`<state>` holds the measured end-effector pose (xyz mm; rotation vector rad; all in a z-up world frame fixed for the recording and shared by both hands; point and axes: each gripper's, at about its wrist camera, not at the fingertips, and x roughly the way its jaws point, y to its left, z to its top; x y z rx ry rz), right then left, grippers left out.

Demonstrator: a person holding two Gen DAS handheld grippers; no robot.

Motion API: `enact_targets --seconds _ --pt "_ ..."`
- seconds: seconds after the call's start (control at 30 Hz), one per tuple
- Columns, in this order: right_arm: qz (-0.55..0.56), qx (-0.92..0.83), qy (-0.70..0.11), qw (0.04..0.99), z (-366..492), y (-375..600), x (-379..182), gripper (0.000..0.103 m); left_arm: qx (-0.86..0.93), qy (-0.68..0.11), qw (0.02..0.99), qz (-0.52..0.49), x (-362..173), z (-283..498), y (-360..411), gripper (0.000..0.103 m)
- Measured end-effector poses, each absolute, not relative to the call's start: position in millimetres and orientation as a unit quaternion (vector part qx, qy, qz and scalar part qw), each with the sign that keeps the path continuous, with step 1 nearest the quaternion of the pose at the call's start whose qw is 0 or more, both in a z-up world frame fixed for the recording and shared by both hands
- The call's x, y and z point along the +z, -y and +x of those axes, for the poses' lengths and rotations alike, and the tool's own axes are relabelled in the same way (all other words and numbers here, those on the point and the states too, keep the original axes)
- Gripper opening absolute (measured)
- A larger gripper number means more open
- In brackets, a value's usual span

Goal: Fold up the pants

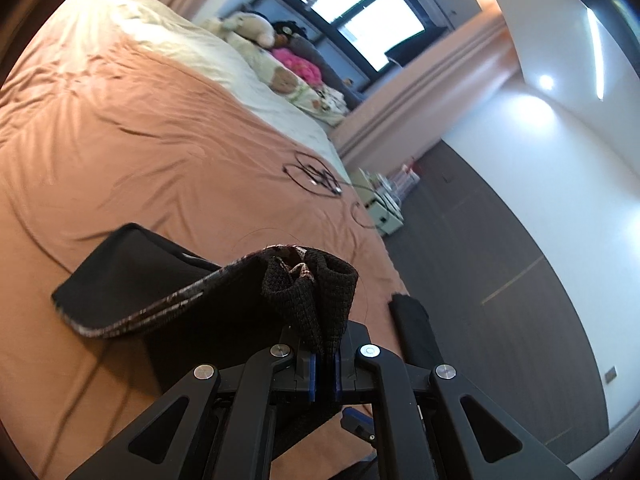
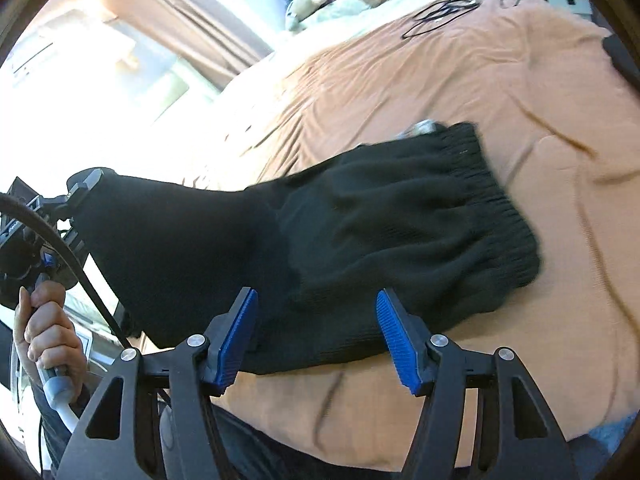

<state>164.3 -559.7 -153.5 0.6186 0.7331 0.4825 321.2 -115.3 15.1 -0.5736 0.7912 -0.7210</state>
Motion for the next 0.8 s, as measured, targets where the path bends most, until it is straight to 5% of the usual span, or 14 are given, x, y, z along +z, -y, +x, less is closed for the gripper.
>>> enact_targets --seconds 0.8 --pt "0.337 0.185 -0.338 0.859 114.1 616.6 -190.8 0.061 -0.422 -0.467 0.749 -0.206 -45.6 298.7 265.0 0.006"
